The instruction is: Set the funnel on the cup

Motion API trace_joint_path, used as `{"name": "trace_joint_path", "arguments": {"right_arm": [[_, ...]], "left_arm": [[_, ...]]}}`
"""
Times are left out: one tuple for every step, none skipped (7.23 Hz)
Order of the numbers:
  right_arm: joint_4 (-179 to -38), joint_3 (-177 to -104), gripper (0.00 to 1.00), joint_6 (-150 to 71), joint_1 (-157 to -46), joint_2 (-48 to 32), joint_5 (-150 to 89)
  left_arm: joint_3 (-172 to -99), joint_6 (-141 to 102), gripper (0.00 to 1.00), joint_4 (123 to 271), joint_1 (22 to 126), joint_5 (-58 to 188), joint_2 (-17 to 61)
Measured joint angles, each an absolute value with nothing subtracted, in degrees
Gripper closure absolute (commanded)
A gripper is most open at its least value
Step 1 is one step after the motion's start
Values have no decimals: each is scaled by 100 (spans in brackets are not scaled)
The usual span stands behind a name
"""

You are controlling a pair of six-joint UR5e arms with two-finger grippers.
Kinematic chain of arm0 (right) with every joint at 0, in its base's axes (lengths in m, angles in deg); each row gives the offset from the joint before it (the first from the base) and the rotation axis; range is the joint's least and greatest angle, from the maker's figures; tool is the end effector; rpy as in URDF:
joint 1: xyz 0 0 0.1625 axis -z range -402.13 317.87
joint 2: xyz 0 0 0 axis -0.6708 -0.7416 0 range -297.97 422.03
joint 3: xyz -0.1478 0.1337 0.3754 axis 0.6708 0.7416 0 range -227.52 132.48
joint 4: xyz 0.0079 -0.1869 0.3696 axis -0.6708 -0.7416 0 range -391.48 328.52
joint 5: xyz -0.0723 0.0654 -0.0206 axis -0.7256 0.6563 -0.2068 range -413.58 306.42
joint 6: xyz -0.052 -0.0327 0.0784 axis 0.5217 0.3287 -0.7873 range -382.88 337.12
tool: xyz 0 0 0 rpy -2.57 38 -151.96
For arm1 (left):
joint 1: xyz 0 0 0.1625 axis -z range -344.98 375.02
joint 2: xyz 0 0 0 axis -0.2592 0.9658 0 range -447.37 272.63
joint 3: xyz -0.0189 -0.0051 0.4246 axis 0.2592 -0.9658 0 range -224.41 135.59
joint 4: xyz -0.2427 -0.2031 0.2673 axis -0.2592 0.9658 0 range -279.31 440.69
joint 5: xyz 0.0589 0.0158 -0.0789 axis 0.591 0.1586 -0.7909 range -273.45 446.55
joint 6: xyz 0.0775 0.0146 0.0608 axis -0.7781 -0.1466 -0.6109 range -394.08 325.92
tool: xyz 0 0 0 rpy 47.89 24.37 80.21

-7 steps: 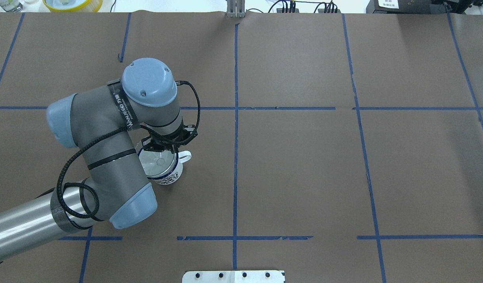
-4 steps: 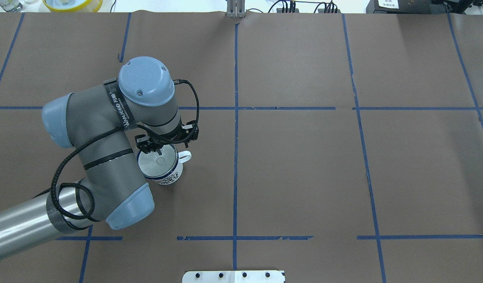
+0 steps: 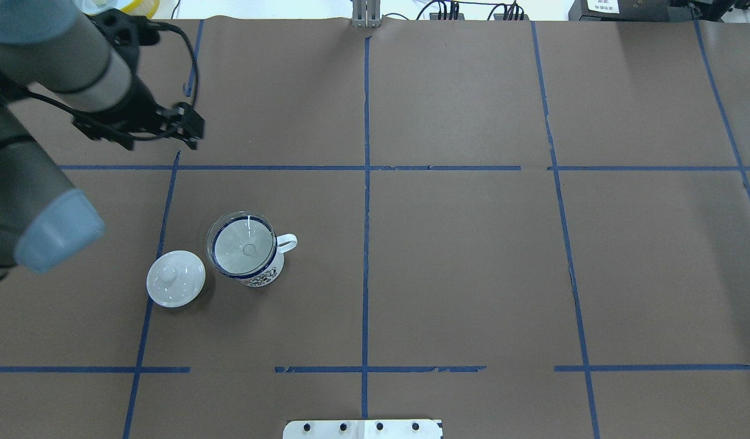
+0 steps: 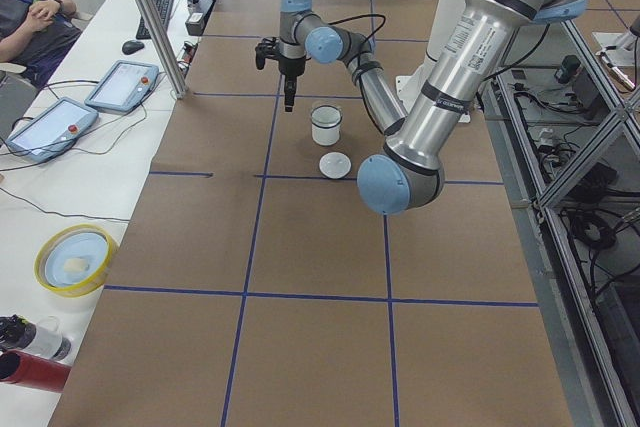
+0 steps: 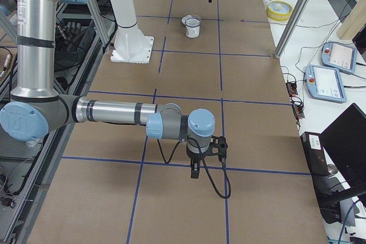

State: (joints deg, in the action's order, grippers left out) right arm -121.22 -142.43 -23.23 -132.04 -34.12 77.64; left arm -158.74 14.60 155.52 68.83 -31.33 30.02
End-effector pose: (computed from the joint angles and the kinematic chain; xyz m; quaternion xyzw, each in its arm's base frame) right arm 0.0670 -0.4451 0.6702 -0.0093 -0.3519 0.0051 0.9360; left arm 0.2672 -0.5120 0.2433 0.0703 0.3742 -0.0251 0.9243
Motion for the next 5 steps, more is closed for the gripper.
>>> {"name": "trace_joint_path", "arguments": {"right_arm": [[-12122, -14241, 0, -2323, -13204, -3412, 7764], [-12122, -14240, 0, -2323, -13204, -3412, 7764], [-12122, -14240, 0, -2323, -13204, -3412, 7764], [-12122, -14240, 0, -2323, -13204, -3412, 7764], [-12122, -14240, 0, -2323, -13204, -3412, 7764]], "left_arm": [[-15867, 387, 0, 15558, 7597, -3599, 2699], [-15780, -720, 0, 15562, 8296, -3985, 2357], [-15598, -1789, 0, 15567, 8942, -4251, 1967], [-15275, -2598, 0, 15573, 9570, -4438, 1586], [-14920, -3021, 0, 15612, 10050, -4551, 1279]]}}
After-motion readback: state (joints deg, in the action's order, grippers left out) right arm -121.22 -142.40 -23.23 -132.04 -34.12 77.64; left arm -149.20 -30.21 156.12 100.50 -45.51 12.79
